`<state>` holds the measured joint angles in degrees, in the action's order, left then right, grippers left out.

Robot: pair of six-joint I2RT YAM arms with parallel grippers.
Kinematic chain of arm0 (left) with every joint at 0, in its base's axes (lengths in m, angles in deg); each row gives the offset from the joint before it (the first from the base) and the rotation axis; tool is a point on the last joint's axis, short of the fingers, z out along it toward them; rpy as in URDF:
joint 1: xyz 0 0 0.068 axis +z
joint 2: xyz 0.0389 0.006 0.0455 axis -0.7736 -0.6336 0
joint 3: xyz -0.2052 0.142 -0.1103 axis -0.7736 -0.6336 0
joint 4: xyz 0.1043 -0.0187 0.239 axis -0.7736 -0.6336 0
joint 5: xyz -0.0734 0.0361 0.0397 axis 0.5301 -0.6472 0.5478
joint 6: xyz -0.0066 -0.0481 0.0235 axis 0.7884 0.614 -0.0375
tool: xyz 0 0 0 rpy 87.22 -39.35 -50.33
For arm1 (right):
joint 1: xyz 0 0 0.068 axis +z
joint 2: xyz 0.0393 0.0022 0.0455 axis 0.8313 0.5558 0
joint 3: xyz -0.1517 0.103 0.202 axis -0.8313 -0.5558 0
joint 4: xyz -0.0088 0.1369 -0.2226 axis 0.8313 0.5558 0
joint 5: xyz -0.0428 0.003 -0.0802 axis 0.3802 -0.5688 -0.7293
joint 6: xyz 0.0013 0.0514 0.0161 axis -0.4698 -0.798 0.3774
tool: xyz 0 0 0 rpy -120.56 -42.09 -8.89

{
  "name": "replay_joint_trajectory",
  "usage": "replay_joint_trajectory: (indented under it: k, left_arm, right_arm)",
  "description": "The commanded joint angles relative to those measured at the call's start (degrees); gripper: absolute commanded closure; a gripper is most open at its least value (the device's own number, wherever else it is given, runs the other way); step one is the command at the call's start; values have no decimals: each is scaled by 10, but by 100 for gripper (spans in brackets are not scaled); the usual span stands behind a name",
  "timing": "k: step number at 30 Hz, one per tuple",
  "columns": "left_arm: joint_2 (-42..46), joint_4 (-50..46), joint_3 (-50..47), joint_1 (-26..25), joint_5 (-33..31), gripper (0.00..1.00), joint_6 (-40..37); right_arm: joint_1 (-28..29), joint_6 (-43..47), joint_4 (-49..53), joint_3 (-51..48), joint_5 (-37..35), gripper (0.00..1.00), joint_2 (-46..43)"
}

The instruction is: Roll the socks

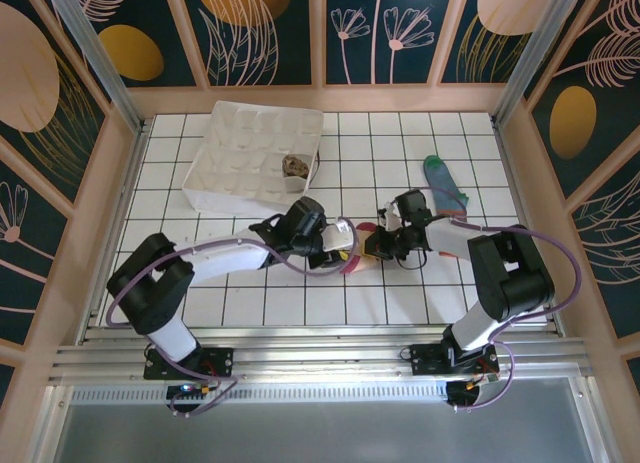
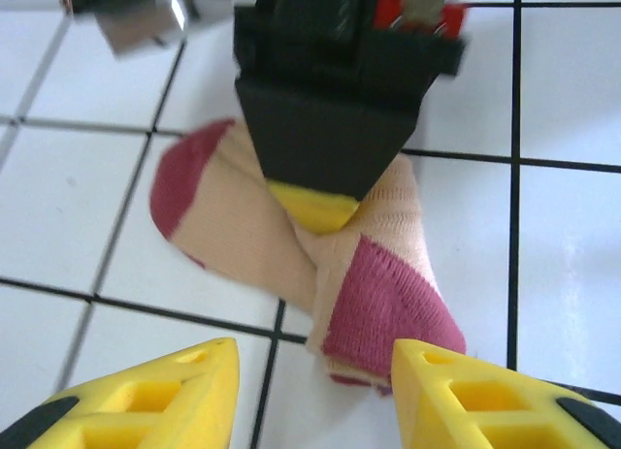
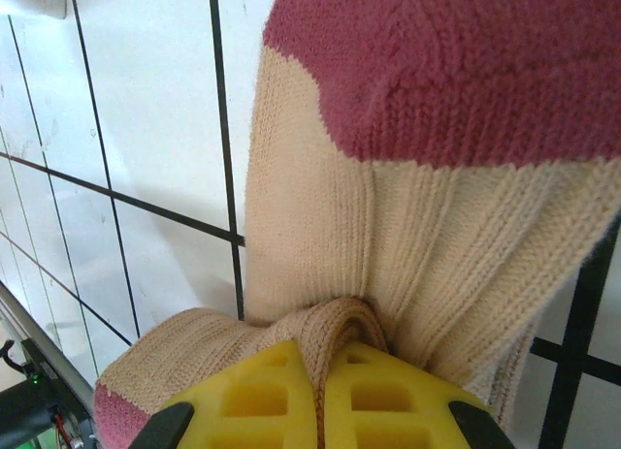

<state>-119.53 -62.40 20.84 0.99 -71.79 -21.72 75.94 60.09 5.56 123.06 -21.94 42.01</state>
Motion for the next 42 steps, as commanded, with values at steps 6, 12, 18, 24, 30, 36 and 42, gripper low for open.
replay_joint_trajectory:
  k: [6, 12, 18, 24, 30, 36, 42]
  left_arm:
    - [-65, 35, 17, -63, -65, 51, -43]
    - [-115, 50, 33, -77, -81, 51, -32]
    - [-165, 47, 54, -77, -128, 56, -34]
    - [-190, 34, 57, -77, -143, 75, -45]
    - [-195, 22, 48, -77, -122, 96, -38]
    - [-185, 25, 35, -77, -105, 97, -21]
    - [-175, 27, 27, -77, -88, 98, -20]
  right_arm:
    - [-2, 0, 74, -37, -55, 100, 39]
    - [-5, 0, 74, -38, -47, 100, 45]
    - [-7, 2, 74, -36, -30, 100, 48]
    - [-12, 10, 72, -38, 1, 100, 21]
    - [-48, 17, 100, -21, 9, 71, -31]
    - [-109, 26, 121, 15, -12, 62, -46]
    - [-96, 37, 114, 76, -48, 63, 47]
